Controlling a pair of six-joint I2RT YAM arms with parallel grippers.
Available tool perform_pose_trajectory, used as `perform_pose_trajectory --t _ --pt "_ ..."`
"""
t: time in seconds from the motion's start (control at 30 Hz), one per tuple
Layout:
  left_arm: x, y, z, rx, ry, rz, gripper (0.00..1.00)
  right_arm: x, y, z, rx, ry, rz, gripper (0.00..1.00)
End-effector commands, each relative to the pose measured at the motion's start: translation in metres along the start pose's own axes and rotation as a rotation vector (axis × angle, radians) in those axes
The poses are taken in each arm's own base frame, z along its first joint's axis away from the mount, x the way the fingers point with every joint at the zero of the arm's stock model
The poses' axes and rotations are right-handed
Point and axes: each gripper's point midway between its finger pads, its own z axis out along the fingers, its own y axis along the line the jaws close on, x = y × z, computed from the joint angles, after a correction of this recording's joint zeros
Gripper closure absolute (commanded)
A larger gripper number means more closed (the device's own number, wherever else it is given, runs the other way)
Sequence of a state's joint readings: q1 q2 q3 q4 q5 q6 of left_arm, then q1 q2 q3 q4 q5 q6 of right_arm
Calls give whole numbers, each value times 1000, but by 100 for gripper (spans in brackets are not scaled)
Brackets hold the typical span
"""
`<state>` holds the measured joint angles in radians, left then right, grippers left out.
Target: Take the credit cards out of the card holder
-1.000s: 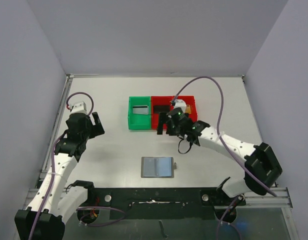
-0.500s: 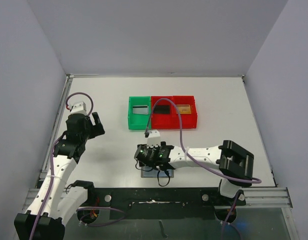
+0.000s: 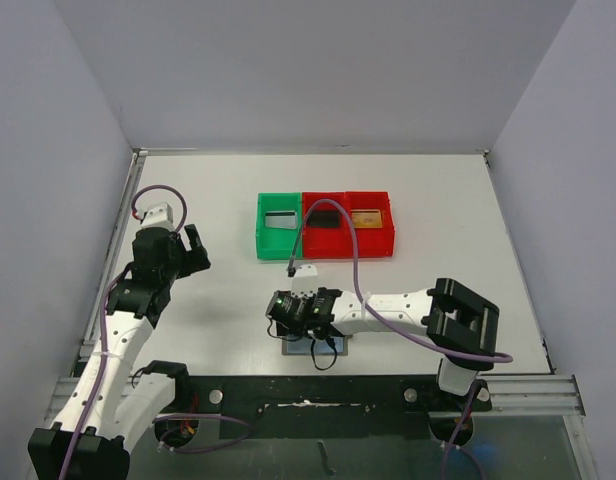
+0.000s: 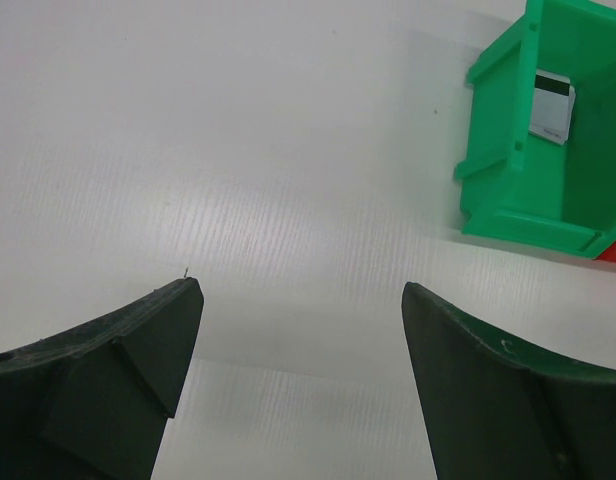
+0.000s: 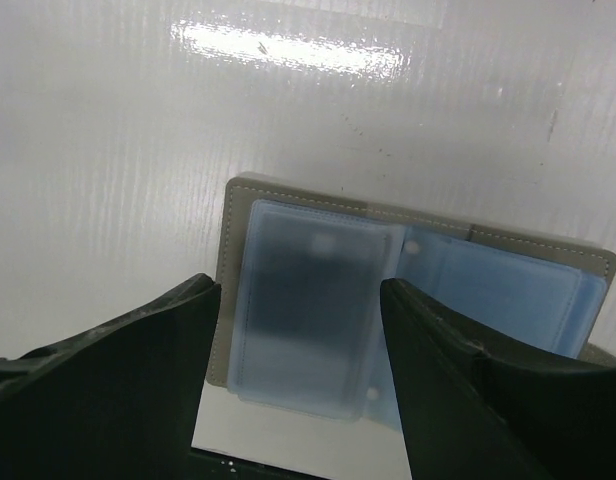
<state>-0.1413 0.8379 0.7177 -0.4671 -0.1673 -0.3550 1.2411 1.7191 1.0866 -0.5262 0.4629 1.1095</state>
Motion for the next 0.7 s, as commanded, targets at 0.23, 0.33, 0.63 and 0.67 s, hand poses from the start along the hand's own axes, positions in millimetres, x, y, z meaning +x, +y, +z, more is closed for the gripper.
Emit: perform_pose_trajectory --t 0.23,0.33,0.63,0.67 --pt "-17 -11 -8 60 -60 -12 20 17 -12 23 11 83 67 53" --pt "-15 -27 -11 155 -47 -10 20 15 -11 24 -26 84 69 72" --pt "52 -132 -49 739 201 -261 27 7 -3 20 -216 79 170 81" --pt "61 -140 -54 758 211 -264 27 7 -6 21 -231 81 190 81"
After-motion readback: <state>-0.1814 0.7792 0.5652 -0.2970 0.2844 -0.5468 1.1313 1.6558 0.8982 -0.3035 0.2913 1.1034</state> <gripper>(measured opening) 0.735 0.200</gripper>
